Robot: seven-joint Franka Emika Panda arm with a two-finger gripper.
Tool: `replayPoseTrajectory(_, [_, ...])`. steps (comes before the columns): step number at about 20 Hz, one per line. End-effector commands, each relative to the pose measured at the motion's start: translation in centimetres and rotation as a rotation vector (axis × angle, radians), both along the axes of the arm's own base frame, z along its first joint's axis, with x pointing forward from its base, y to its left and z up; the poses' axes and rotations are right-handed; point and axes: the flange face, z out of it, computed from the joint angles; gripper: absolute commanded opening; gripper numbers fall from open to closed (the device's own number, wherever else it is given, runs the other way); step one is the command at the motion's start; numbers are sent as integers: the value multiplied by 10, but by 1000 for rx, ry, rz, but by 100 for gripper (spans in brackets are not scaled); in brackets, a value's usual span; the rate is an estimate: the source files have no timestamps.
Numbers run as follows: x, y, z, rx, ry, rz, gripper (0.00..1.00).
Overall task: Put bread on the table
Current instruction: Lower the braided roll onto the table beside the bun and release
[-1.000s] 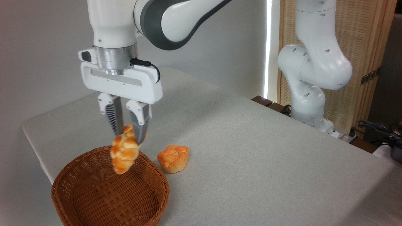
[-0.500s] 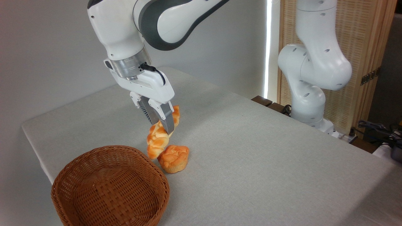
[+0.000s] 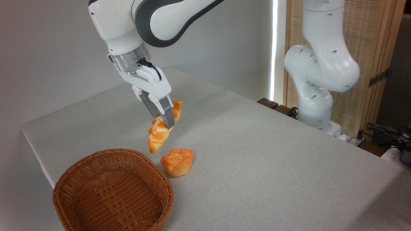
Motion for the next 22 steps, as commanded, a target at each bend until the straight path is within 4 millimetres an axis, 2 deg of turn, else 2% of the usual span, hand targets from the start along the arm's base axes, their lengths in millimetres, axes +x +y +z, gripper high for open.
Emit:
replayPoseTrajectory(1, [1, 5, -4, -6, 1, -15, 100])
replayPoseTrajectory(8, [14, 22, 2, -16, -51, 1, 100])
replayPoseTrajectory(11, [30, 50, 12, -7, -136, 46, 100])
replayPoseTrajectory(14, [44, 74, 32, -3, -222, 73, 100])
replayPoseTrajectory(16, [48, 85, 40, -6, -237, 47, 100])
replayPoseTrajectory(18, [52, 111, 50, -9, -255, 39, 100])
replayPoseTrajectory(22, [58, 132, 60, -18, -277, 29, 100])
